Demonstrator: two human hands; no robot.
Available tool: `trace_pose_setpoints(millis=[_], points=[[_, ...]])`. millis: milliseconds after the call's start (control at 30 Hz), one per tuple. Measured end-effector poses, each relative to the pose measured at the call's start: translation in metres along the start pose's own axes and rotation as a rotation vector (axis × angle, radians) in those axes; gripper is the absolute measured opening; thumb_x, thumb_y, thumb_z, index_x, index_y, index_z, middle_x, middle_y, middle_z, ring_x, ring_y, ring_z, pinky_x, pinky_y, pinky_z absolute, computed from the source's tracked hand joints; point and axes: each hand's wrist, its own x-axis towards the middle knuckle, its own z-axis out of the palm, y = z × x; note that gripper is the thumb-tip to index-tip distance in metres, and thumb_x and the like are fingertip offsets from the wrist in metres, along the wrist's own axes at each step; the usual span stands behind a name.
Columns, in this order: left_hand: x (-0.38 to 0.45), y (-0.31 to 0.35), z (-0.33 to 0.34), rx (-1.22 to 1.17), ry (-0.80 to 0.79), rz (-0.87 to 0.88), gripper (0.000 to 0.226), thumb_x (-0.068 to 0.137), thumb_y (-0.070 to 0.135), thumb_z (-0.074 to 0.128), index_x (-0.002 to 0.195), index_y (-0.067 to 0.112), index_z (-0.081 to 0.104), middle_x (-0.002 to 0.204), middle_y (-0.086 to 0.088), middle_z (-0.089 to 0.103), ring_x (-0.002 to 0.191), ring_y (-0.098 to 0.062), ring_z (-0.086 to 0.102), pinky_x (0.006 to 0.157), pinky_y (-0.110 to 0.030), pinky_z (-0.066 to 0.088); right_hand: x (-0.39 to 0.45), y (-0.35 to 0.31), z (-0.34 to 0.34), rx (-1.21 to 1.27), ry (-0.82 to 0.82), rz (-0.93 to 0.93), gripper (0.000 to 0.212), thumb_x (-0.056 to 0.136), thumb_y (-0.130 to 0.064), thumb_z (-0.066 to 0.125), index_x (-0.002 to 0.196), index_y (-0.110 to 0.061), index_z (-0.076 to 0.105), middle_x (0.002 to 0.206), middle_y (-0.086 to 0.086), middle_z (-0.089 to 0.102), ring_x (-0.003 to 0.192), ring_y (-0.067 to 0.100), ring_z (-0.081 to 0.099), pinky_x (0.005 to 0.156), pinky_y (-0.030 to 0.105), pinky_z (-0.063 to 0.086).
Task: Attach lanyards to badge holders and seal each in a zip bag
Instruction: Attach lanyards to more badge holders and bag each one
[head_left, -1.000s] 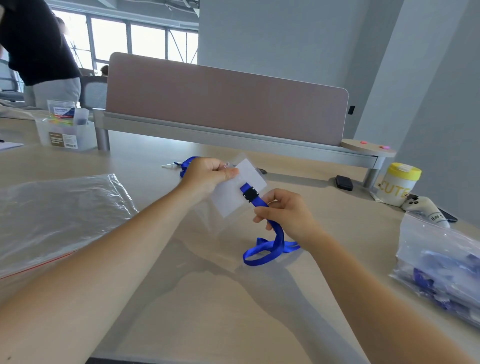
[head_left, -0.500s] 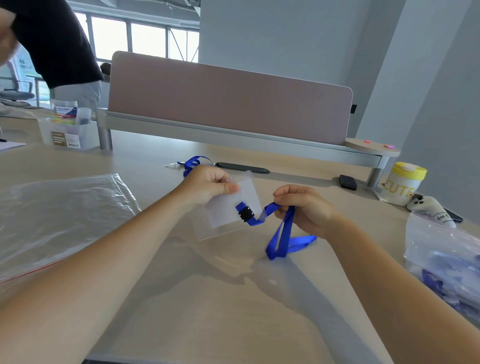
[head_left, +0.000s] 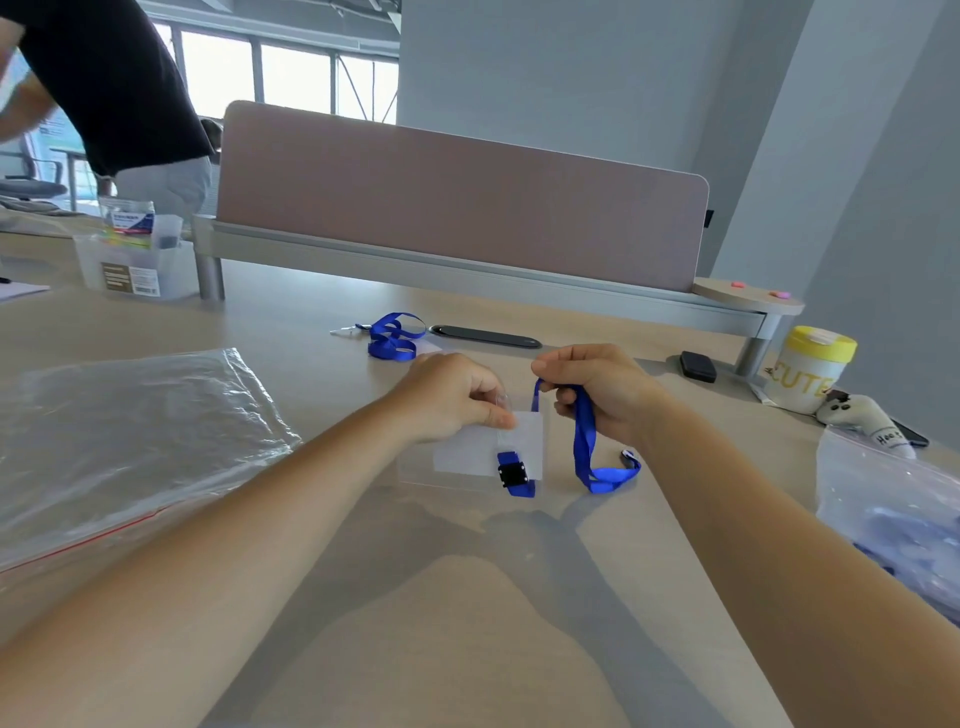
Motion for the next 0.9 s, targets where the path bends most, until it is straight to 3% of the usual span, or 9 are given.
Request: trace_pose_setpoints(millis=[200, 333, 433, 500, 600, 700, 800, 900], points=[[0.003, 0.005, 0.003, 0.260, 0.024, -0.030, 0.026, 0.082, 0.035, 0.062, 0.094, 0.013, 0.067, 0.086, 0.004, 0.060, 0.087, -0.015, 0.048, 0.069, -0.024, 0.030, -0.002, -0.004, 0.006, -0.087, -0.035, -0.069, 0.022, 0.085, 0.005, 0.053, 0.069, -0.008, 0.059, 0.044, -0.004, 0.063, 0.033, 0.004, 0.036, 0.042, 0.014, 0.037], [0.006, 0.000, 0.003, 0.318, 0.131, -0.116, 0.029, 0.084, 0.037, 0.059, 0.100, 0.014, 0.063, 0.102, -0.005, 0.065, 0.091, -0.023, 0.054, 0.073, -0.031, 0.038, -0.007, -0.001, 0.006, -0.108, -0.023, -0.129, 0.025, 0.086, 0.004, 0.050, 0.069, -0.011, 0.060, 0.061, 0.004, 0.063, 0.035, 0.004, 0.037, 0.047, 0.018, 0.037], [0.005, 0.002, 0.002, 0.226, 0.193, -0.109, 0.033, 0.086, 0.034, 0.057, 0.116, 0.021, 0.055, 0.089, -0.001, 0.057, 0.081, -0.018, 0.048, 0.072, -0.030, 0.038, -0.009, 0.004, 0.006, -0.170, -0.023, -0.142, 0.025, 0.087, 0.005, 0.047, 0.073, -0.013, 0.058, 0.075, 0.015, 0.056, 0.034, 0.003, 0.040, 0.054, 0.025, 0.033], [0.005, 0.004, 0.001, 0.162, 0.233, -0.073, 0.035, 0.087, 0.033, 0.057, 0.121, 0.026, 0.053, 0.079, 0.003, 0.051, 0.079, -0.016, 0.047, 0.071, -0.029, 0.038, -0.010, 0.007, 0.006, -0.207, -0.032, -0.135, 0.023, 0.086, 0.004, 0.048, 0.073, -0.014, 0.056, 0.068, 0.014, 0.061, 0.034, 0.003, 0.041, 0.053, 0.025, 0.032], [0.007, 0.003, 0.000, 0.146, 0.282, -0.039, 0.026, 0.087, 0.030, 0.057, 0.112, 0.024, 0.060, 0.064, 0.009, 0.044, 0.075, -0.017, 0.045, 0.065, -0.027, 0.035, -0.011, 0.012, 0.007, -0.201, -0.039, -0.103, 0.017, 0.087, 0.000, 0.050, 0.075, -0.012, 0.055, 0.051, -0.006, 0.066, 0.035, 0.004, 0.041, 0.048, 0.021, 0.034], [0.009, -0.002, -0.002, 0.102, 0.334, -0.057, 0.022, 0.087, 0.027, 0.057, 0.107, 0.019, 0.063, 0.061, 0.010, 0.043, 0.072, -0.018, 0.045, 0.056, -0.027, 0.030, -0.012, 0.017, 0.004, -0.187, -0.007, -0.085, 0.018, 0.088, -0.004, 0.052, 0.072, -0.011, 0.055, 0.045, -0.007, 0.063, 0.034, 0.003, 0.040, 0.048, 0.020, 0.034], [0.010, -0.007, -0.005, 0.045, 0.394, -0.076, 0.021, 0.086, 0.025, 0.058, 0.103, 0.014, 0.064, 0.067, 0.005, 0.049, 0.072, -0.019, 0.046, 0.061, -0.026, 0.032, -0.012, 0.023, 0.001, -0.207, 0.036, -0.092, 0.022, 0.088, -0.006, 0.053, 0.067, -0.012, 0.057, 0.040, -0.008, 0.059, 0.035, 0.004, 0.039, 0.048, 0.020, 0.035], [0.010, -0.010, -0.007, -0.045, 0.428, -0.068, 0.011, 0.085, 0.023, 0.059, 0.087, 0.012, 0.061, 0.059, 0.008, 0.044, 0.059, -0.013, 0.040, 0.056, -0.025, 0.028, -0.010, 0.031, -0.001, -0.153, 0.091, -0.104, 0.024, 0.087, -0.005, 0.053, 0.065, -0.012, 0.058, 0.040, -0.007, 0.057, 0.041, 0.010, 0.037, 0.048, 0.020, 0.035]])
